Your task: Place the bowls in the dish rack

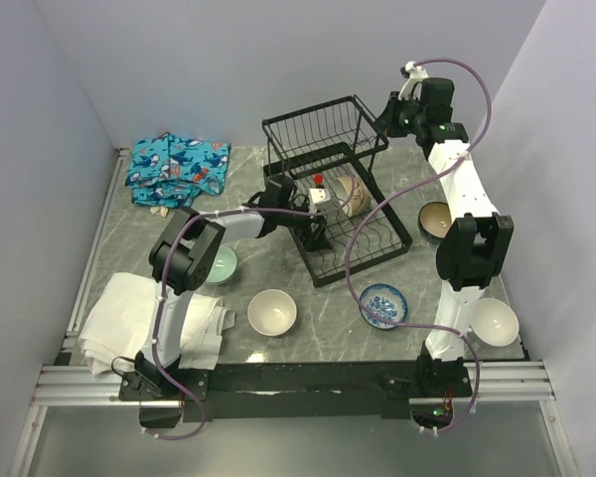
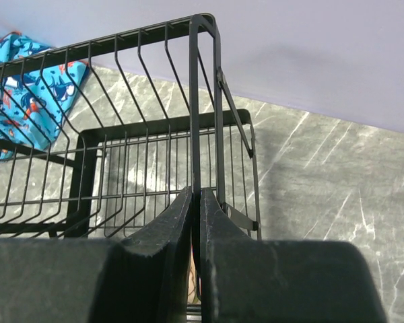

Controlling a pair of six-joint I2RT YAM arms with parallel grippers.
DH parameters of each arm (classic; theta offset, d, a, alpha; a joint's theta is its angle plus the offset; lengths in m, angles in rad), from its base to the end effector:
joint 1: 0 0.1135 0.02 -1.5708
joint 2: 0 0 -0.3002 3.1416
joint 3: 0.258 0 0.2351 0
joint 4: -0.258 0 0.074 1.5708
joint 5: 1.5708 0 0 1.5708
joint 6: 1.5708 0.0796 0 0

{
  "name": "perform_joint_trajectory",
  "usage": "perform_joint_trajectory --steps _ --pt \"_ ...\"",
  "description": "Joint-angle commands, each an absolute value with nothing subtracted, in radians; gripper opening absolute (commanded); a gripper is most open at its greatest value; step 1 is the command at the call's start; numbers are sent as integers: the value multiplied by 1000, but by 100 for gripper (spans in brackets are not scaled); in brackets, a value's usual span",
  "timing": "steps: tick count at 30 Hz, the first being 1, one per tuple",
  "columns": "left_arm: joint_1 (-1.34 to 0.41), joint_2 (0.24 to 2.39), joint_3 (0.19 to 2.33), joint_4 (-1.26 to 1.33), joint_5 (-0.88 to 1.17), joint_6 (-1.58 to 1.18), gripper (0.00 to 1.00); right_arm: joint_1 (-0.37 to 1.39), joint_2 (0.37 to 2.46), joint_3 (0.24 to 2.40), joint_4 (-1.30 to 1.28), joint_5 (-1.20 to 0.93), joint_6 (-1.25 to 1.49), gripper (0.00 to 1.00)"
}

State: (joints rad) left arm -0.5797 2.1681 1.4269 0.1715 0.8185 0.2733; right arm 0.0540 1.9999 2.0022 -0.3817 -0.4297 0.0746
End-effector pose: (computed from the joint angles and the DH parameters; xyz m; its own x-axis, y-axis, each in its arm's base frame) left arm 0.3908 -0.3253 0.1832 -0.1946 0.3479 -0.9171 0.9775 0.1464 -0.1519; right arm 0.5055 0.0605 0.3928 -0.4012 0.0462 -0.9148 -0.4067 0.8859 0.2231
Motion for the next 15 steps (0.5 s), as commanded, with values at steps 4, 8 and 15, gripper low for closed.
perform_joint_trajectory --steps 4,8,15 --pt "-686 2173 1532 242 842 520 96 61 1950 2011 -199 -459 123 0" --pt "-687 2215 1605 178 848 571 97 61 1947 1999 -196 -463 124 0" --pt "-706 2217 1640 163 847 606 97 61 1944 1991 -189 -472 132 0"
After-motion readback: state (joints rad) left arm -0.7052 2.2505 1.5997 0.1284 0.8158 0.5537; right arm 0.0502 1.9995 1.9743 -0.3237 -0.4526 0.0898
